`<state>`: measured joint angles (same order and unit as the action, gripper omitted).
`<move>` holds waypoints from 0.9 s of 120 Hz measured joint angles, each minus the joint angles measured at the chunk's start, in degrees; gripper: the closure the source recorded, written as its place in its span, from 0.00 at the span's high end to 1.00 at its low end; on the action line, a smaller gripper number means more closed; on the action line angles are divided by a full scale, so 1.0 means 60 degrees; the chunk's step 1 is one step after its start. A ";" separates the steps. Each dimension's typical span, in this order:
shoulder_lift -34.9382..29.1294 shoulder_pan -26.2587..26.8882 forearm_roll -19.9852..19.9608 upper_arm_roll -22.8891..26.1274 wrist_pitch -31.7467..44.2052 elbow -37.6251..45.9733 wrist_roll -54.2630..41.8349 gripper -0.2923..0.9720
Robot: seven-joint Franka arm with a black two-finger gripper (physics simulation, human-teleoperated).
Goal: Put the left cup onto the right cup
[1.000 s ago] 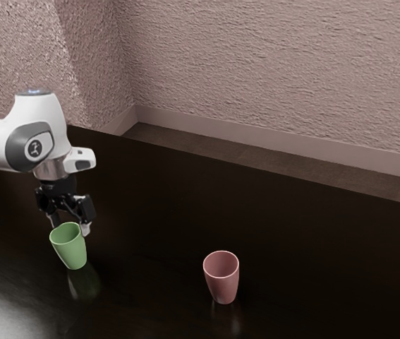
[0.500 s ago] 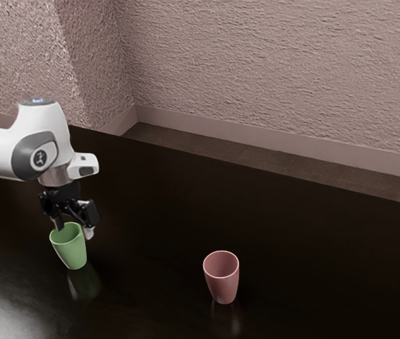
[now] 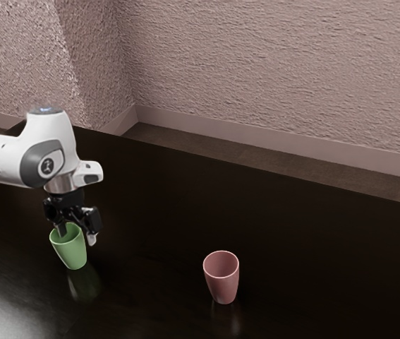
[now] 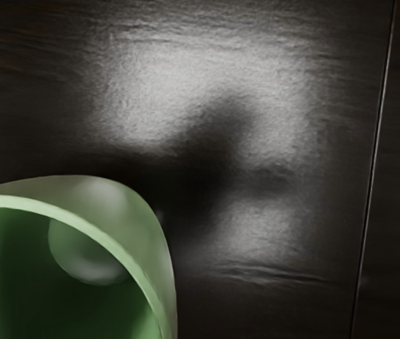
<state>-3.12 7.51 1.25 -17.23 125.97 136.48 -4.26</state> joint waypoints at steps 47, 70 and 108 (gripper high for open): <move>0.0666 -0.0006 -0.0048 0.0011 0.0258 -0.0013 0.0059 0.77; 0.0742 0.0041 -0.0072 0.0006 0.0339 -0.0047 0.0077 0.59; 0.0753 0.0068 -0.0116 -0.0015 0.0347 -0.0052 0.0100 0.23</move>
<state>1.40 7.92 0.55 -17.31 128.06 136.16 -3.66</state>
